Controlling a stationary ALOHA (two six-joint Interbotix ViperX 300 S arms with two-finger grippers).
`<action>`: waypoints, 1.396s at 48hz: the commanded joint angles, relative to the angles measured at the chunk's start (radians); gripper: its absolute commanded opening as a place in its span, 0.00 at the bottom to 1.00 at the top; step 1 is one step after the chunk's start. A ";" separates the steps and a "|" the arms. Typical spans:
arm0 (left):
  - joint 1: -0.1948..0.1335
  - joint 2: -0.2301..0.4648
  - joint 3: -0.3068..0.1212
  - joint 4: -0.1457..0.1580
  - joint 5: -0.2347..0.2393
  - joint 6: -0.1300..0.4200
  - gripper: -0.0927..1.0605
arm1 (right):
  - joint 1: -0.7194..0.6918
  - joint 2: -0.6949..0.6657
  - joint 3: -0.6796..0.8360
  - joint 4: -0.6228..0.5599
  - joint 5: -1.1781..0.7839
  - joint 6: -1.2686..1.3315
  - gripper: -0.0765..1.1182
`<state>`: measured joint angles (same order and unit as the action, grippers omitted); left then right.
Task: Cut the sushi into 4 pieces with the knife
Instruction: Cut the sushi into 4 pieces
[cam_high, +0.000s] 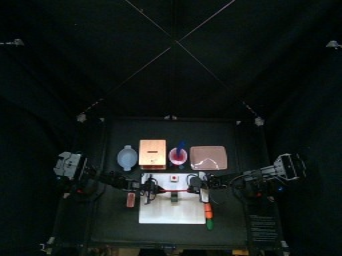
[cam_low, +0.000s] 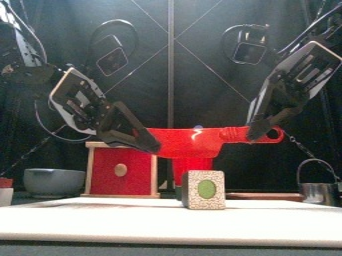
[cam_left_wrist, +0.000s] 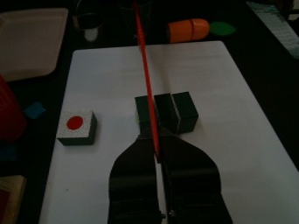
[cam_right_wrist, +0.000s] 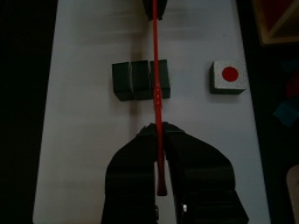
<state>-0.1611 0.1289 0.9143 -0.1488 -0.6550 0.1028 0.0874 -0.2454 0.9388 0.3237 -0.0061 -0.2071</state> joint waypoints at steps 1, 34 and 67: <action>-0.008 0.009 -0.025 -0.011 -0.002 0.000 0.24 | -0.003 -0.011 -0.011 0.005 -0.008 -0.003 0.12; -0.037 0.095 -0.048 -0.046 -0.002 -0.003 0.24 | 0.000 0.097 -0.011 0.035 -0.008 -0.005 0.12; -0.040 0.233 -0.052 -0.190 0.044 0.008 0.23 | -0.028 0.216 -0.018 0.035 -0.009 -0.005 0.12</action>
<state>-0.2071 0.3421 0.8575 -0.3252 -0.6458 0.1043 0.0813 -0.0414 0.9250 0.3605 -0.0123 -0.2148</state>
